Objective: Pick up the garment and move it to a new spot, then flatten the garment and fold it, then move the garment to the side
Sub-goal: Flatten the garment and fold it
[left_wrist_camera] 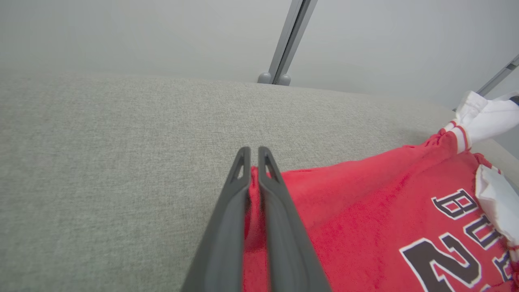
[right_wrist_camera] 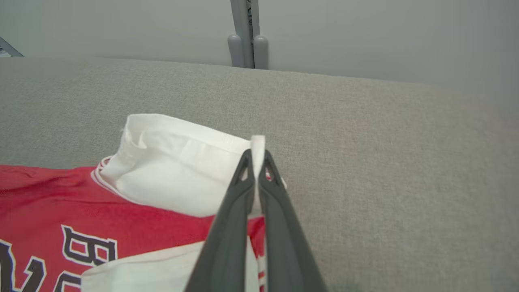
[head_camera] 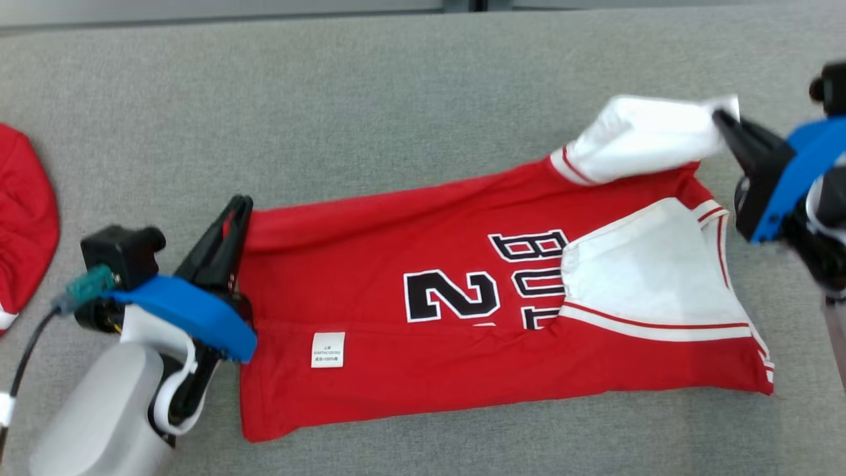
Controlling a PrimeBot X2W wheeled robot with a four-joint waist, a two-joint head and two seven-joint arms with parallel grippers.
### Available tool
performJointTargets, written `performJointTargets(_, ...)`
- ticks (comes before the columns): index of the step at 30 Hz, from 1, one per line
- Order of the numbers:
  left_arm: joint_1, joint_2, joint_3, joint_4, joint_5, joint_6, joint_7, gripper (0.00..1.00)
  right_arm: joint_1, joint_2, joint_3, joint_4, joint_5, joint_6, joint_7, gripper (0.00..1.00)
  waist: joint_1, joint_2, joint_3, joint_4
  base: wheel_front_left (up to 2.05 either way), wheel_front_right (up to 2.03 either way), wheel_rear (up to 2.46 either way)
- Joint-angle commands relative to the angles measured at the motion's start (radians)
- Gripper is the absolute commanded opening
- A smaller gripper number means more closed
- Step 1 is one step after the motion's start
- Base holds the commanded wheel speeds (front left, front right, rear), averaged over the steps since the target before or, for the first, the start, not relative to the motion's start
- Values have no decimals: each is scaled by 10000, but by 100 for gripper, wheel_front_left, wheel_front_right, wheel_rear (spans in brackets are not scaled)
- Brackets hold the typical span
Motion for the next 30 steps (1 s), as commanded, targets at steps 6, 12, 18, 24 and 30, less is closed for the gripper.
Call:
performJointTargets(6, 953, 384, -223, -395, 124, -69, -258, 0, 2234, 163, -963, -1693, 236, 4, 652, 0, 1, 0, -403, -199, 0, 0, 0)
performJointTargets(12, 1478, 537, -388, -617, 179, 68, -297, 0, 3548, 629, -1725, -2738, 14, 4, 1204, 0, 1, 0, -544, -187, 0, 0, 0)
performJointTargets(18, 1659, 470, -574, -444, 337, 97, -393, 0, 4816, 1248, -2322, -3269, -15, 4, 2164, 100, 1, 0, -753, -38, 0, 0, 0)
performJointTargets(24, 1803, 251, -568, -137, 341, 183, -934, 100, 5606, 1761, -3087, -4190, -458, 4, 3101, 100, 1, 0, -1005, 15, 0, 0, 0)
performJointTargets(30, 1856, -43, 15, -143, 474, 626, -1609, 100, 5482, 2100, -3650, -4644, -1056, 4, 3285, 100, 1, 0, -1211, 33, 0, 0, 0)
